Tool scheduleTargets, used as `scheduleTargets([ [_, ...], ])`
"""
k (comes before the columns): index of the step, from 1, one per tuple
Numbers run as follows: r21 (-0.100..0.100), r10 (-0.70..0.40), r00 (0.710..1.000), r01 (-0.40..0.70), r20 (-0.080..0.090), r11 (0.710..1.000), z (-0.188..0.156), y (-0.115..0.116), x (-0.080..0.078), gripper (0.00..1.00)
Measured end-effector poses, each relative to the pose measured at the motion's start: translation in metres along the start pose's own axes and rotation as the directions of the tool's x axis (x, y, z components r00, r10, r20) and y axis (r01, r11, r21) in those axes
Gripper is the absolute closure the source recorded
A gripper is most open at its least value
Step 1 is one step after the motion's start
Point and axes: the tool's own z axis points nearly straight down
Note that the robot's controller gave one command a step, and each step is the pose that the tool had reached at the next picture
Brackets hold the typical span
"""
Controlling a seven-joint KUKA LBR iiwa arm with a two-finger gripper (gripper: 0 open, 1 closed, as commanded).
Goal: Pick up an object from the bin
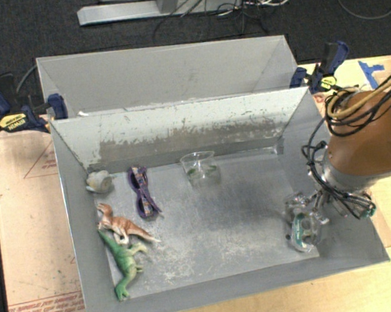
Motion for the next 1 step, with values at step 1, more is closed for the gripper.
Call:
scheduleTargets([
  [1,-0.002,0.0,1.0,0.0,-0.002,1.0,-0.0058,0.0006,0.0004,1.0],
])
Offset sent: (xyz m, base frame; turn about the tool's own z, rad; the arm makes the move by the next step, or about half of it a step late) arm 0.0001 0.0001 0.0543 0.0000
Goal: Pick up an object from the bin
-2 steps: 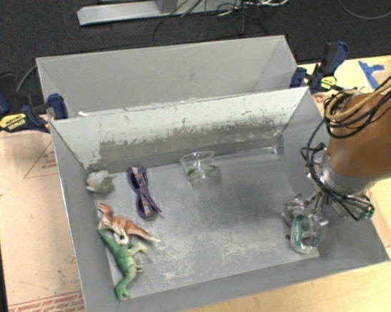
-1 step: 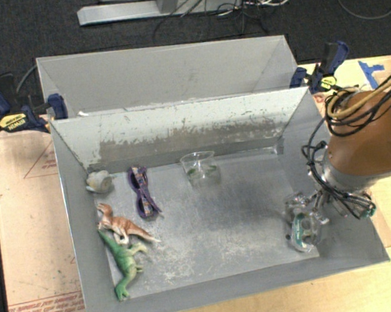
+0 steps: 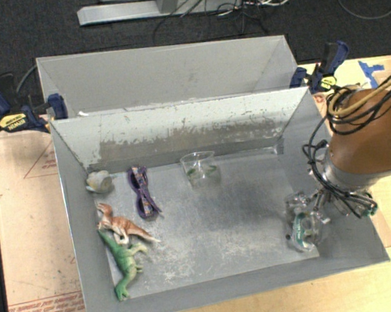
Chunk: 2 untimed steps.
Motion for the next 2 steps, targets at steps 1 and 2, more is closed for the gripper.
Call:
scheduleTargets([
  [1,-0.001,0.0,1.0,0.0,-0.001,1.0,-0.015,0.001,0.0,1.0],
  [2,0.001,0.0,1.0,0.0,0.003,1.0,-0.028,0.0,-0.001,1.0],
])
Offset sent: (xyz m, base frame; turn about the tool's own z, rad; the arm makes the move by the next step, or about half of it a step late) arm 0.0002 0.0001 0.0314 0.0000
